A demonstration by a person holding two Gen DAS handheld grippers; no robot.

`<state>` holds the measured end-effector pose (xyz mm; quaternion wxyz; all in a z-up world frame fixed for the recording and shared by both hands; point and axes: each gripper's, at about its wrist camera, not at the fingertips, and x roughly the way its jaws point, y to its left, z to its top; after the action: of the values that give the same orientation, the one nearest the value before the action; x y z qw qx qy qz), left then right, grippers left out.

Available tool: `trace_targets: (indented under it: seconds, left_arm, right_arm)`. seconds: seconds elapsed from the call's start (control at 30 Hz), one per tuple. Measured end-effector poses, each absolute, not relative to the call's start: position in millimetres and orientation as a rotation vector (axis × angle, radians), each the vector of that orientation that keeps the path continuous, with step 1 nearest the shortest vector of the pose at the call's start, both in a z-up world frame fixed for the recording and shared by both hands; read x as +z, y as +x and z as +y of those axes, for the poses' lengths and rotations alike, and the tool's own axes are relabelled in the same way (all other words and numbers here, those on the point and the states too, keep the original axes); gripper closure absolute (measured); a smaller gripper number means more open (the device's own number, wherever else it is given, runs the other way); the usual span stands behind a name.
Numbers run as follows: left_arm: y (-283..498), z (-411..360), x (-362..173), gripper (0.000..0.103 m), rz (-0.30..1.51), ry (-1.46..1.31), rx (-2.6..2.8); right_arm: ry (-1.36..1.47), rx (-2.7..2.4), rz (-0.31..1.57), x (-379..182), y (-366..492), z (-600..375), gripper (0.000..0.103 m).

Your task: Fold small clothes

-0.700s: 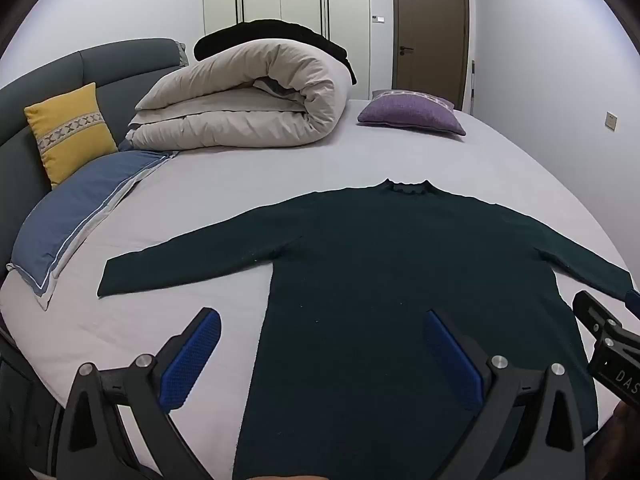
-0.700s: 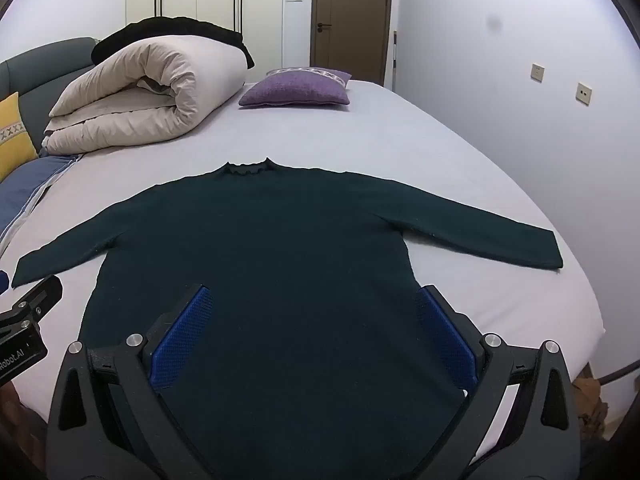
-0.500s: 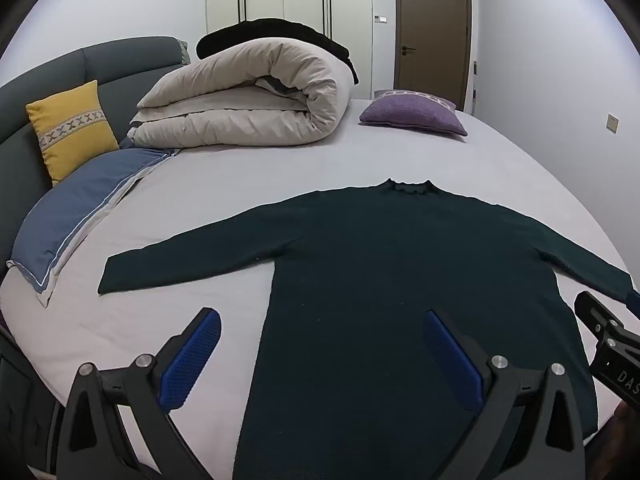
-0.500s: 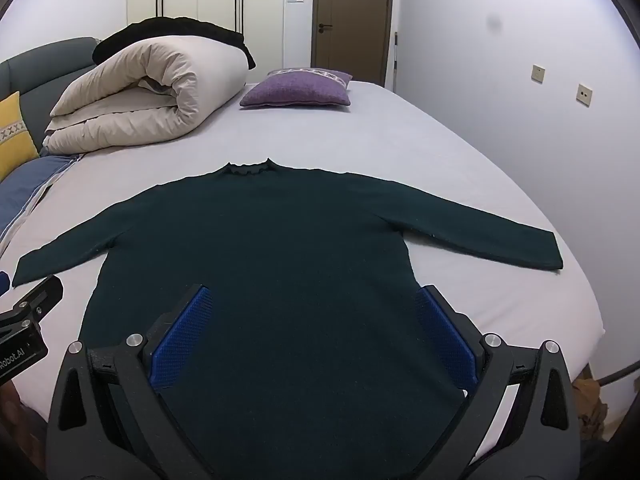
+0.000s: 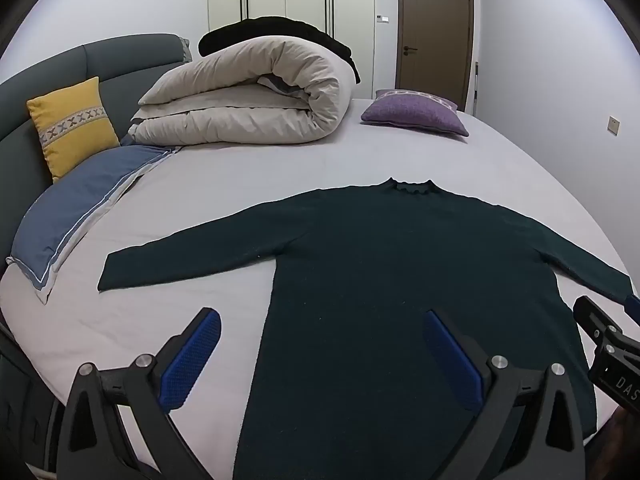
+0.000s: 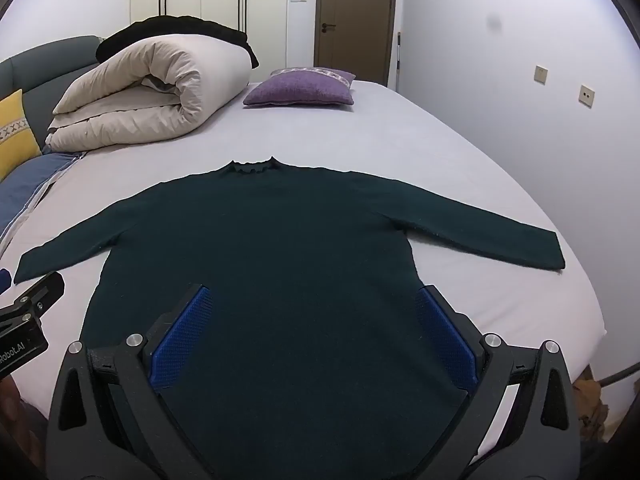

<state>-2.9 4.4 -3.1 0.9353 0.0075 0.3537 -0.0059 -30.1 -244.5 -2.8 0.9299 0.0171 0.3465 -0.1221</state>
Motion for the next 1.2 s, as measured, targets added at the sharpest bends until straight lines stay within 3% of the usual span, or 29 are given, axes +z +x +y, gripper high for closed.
trace_targets:
  seconds: [1.2]
  left_arm:
    - [-4.5,5.1,-3.0,0.0,0.724,0.013,-0.011]
  right_arm:
    - [0.034,-0.246,0.711,-6.3,-29.7,-244.0,0.0]
